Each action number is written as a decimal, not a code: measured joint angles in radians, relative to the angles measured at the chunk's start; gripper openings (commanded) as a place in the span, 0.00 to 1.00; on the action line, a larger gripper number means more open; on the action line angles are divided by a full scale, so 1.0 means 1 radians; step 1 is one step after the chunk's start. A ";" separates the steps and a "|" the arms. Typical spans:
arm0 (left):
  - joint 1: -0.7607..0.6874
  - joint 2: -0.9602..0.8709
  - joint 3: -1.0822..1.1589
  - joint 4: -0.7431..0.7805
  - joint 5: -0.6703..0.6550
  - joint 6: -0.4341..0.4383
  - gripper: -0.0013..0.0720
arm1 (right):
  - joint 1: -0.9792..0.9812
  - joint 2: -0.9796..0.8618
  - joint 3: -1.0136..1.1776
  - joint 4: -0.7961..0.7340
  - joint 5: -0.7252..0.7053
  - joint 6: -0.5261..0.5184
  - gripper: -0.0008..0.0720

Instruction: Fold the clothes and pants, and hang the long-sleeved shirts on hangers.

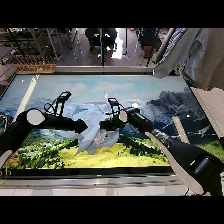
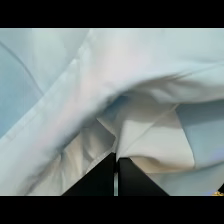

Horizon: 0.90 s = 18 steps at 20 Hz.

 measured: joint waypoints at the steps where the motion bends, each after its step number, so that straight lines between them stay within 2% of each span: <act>1: -0.007 -0.013 0.009 0.013 0.011 0.021 0.91 | 0.002 0.006 0.001 0.000 0.003 -0.001 0.04; 4: -0.052 -0.076 0.027 -0.006 0.027 0.132 0.92 | 0.006 0.022 0.001 -0.003 0.003 -0.008 0.04; 5: -0.072 -0.098 0.033 -0.011 0.039 0.167 0.98 | 0.006 0.026 0.001 0.000 0.003 -0.008 0.04; 10: -0.147 -0.182 0.044 -0.002 0.104 0.263 0.97 | 0.007 0.042 0.001 0.009 0.003 -0.010 0.04; 11: -0.158 -0.196 0.045 0.013 0.124 0.264 0.90 | 0.007 0.045 0.001 0.012 0.003 -0.011 0.04; 13: -0.177 -0.226 0.046 0.068 0.185 0.225 0.63 | 0.008 0.049 0.001 0.023 0.008 -0.011 0.04; 15: -0.190 -0.256 0.046 0.139 0.253 0.145 0.04 | 0.008 0.057 0.001 0.032 0.015 -0.011 0.04; 18: -0.190 -0.290 0.047 0.259 0.328 -0.010 0.03 | 0.008 0.076 0.001 0.031 0.043 -0.011 0.04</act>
